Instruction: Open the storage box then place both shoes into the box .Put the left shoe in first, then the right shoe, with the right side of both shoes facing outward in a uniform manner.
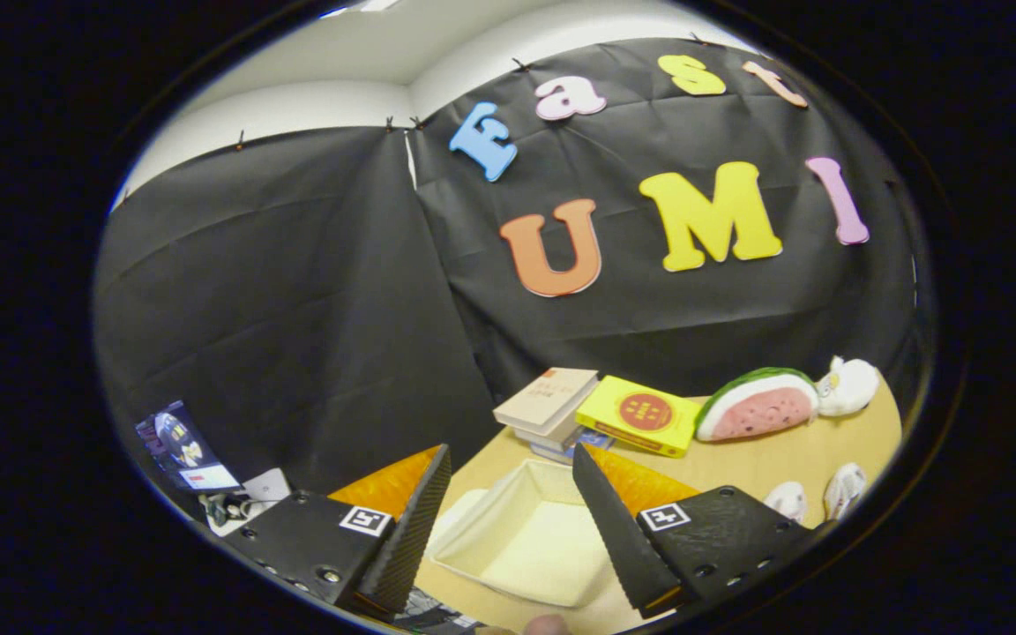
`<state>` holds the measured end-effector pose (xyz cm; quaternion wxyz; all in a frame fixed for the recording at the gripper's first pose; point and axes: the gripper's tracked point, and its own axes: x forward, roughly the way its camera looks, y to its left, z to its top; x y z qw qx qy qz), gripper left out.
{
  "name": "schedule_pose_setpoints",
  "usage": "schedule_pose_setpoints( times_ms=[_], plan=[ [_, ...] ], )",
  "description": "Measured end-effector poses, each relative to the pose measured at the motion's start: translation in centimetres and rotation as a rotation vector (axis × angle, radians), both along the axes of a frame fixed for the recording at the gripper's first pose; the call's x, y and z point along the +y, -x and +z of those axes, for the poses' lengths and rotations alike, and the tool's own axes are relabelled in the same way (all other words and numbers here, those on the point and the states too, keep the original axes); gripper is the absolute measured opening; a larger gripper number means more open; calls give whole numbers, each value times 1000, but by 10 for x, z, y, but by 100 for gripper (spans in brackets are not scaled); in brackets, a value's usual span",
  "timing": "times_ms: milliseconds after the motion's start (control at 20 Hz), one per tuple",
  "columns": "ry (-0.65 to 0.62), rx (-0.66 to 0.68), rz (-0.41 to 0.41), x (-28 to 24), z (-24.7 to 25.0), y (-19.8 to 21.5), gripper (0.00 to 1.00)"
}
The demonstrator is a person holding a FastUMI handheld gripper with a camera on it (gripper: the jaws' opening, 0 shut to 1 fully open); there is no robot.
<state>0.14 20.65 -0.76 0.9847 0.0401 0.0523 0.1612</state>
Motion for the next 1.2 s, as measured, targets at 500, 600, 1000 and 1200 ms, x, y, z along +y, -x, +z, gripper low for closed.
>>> schedule_pose_setpoints(
  times_ms=[500, 600, 1000, 1200],
  plan=[
    [138, 197, -368, -240, -125, 15, 87],
    [138, 237, -436, -276, -156, 3, 87],
    [137, 412, -481, -336, -254, -66, 83],
    [143, 467, -472, -348, -270, -90, 69]
  ],
)
